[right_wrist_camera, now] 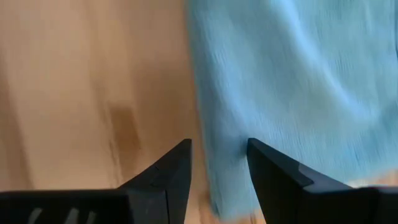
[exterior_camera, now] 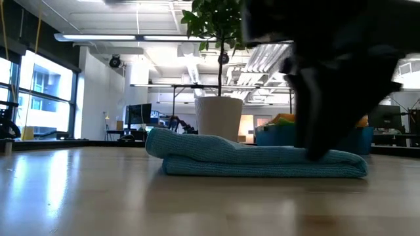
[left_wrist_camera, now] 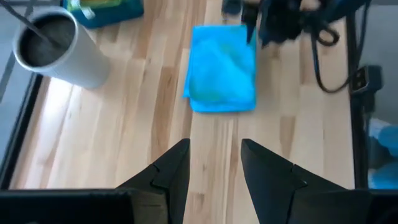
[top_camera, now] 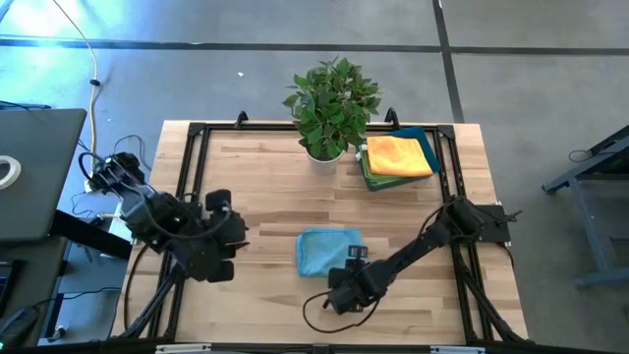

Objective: Sort microfiber towel by color & place in baskets
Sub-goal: Stack the blue towel on top of the orange towel into the blue bin

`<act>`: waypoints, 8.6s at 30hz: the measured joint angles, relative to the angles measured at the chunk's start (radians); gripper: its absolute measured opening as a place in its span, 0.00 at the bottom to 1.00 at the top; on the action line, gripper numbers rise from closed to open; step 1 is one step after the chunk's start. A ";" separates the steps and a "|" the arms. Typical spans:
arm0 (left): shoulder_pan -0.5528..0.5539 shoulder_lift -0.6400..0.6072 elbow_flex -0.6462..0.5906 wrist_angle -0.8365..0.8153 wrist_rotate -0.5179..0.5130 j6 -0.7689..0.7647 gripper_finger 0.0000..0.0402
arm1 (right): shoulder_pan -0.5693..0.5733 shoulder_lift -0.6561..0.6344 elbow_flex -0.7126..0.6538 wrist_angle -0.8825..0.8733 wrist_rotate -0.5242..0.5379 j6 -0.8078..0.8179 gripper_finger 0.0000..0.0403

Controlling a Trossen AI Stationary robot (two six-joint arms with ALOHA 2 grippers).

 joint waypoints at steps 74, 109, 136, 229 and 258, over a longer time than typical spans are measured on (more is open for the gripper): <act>-0.038 -0.001 -0.115 0.061 0.054 -0.180 0.33 | -0.125 -0.613 -0.814 0.736 -0.003 1.032 0.56; -0.038 -0.001 -0.115 0.047 0.071 -0.168 0.33 | -0.124 -0.510 -0.813 0.789 -0.055 1.053 0.56; -0.038 -0.001 -0.115 0.039 0.071 -0.172 0.33 | -0.118 -0.455 -0.814 0.760 -0.044 1.113 0.56; 0.213 -0.261 -0.114 -0.005 -0.261 0.021 0.33 | -0.933 -0.549 -0.014 -0.528 0.335 -0.099 0.00; 0.464 -0.311 -0.114 0.015 -0.259 0.376 0.33 | -1.078 -0.600 -0.453 -0.262 0.349 -0.032 0.08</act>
